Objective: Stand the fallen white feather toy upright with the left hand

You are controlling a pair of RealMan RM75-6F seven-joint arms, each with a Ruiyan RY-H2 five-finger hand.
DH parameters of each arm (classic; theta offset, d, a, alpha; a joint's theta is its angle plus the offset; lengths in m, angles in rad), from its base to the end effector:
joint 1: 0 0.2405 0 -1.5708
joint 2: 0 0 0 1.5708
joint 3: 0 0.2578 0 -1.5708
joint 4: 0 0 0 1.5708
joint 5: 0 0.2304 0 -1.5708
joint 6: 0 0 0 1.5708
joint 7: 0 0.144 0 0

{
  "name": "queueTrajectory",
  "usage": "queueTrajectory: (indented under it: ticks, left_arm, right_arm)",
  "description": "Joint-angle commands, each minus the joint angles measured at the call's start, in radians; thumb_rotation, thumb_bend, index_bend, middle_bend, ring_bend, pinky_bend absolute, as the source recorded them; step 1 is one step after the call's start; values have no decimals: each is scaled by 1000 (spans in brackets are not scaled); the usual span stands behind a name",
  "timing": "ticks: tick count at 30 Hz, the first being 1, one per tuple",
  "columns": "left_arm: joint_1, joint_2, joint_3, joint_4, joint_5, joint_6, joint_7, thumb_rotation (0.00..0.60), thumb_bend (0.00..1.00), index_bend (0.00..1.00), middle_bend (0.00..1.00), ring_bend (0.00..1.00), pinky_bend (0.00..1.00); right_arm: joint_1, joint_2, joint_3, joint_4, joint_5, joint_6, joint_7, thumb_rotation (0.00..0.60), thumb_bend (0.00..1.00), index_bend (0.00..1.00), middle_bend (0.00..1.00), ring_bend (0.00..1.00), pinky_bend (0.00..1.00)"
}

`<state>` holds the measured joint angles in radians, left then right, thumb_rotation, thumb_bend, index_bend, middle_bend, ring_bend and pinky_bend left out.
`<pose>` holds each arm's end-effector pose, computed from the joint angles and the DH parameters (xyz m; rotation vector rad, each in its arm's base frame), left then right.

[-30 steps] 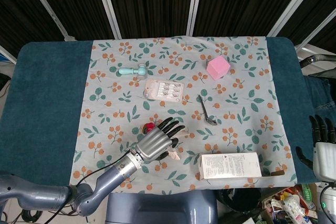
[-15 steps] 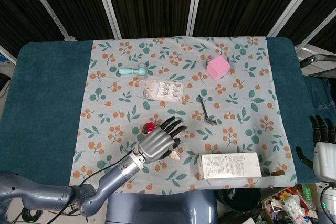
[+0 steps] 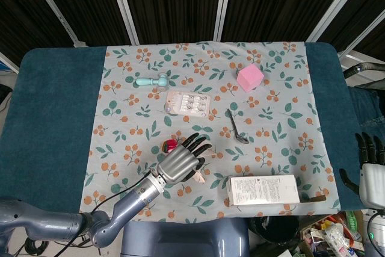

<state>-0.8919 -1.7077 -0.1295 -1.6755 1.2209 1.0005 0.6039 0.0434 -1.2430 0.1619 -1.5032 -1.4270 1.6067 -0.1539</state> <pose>-0.0218 0.2707 -0.0867 -2.2189 -0.6591 -1.1360 -0.3335 -0.1912 0.1481 1.1897 -0.7007 0.8543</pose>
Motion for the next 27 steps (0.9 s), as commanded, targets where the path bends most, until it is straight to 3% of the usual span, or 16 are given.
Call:
queueTrajectory:
  ticks: [1, 11, 27]
  left_arm:
    - [2, -2, -2, 1, 4, 7, -2, 600, 477, 583, 147, 0, 0]
    - [15, 29, -12, -27, -11, 20, -15, 600, 481, 583, 146, 0, 0]
    - [54, 160, -38, -103, 7, 61, -86, 600, 480, 583, 147, 0, 0]
  right_arm:
    - [0, 0, 0, 0, 0, 0, 1, 600, 162, 0, 57, 16, 135]
    - [-2, 0, 0, -1, 0, 3, -1, 600, 162, 0, 57, 16, 135]
    - [1, -7, -4, -2, -2, -1, -16, 600, 162, 0, 57, 16, 135]
